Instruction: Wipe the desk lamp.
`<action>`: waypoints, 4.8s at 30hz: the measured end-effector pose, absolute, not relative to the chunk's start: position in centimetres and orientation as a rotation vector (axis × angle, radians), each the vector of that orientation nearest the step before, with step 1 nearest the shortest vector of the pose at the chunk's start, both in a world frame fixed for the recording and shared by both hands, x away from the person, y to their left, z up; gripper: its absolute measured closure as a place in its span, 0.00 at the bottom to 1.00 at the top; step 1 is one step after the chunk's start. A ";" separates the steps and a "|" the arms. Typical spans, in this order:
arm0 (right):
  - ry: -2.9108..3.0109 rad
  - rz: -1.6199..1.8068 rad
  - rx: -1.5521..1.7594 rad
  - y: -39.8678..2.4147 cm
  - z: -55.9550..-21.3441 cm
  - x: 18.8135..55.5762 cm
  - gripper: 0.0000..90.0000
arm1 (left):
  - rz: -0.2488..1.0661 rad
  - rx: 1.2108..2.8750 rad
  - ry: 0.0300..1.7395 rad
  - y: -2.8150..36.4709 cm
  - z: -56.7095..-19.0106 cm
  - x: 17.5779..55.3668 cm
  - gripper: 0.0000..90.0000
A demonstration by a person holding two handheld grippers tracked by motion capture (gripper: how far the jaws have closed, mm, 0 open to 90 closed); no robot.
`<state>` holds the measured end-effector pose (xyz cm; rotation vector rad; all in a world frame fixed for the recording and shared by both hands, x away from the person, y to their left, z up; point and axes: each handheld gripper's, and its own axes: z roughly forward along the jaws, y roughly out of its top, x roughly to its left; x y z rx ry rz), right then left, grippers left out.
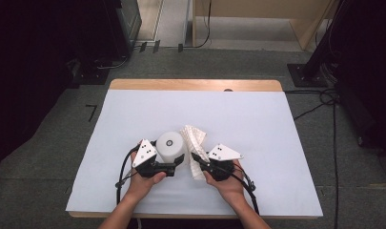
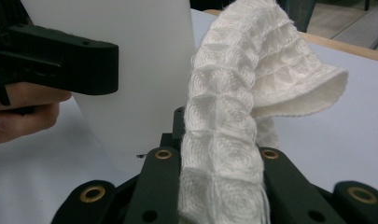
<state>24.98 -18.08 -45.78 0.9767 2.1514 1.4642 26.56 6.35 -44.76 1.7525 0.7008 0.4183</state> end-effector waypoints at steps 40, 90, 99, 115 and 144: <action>2.194 1.449 0.959 -17.8 -45.5 24.9 0.88 | 0.420 1.783 0.669 6.0 -45.3 27.0 0.10; 2.113 1.530 0.934 -17.9 -44.2 24.1 0.88 | 0.428 1.739 0.757 6.0 -45.5 26.7 0.10; 2.241 1.420 1.024 -17.3 -46.7 25.3 0.88 | 0.436 1.723 0.746 6.4 -45.4 26.8 0.10; 2.108 1.480 1.007 -18.5 -45.0 24.8 0.88 | 0.501 1.819 0.710 5.5 -47.1 27.0 0.10; 2.160 1.484 0.986 -18.2 -46.0 25.0 0.88 | 0.464 1.743 0.696 5.8 -45.5 26.2 0.09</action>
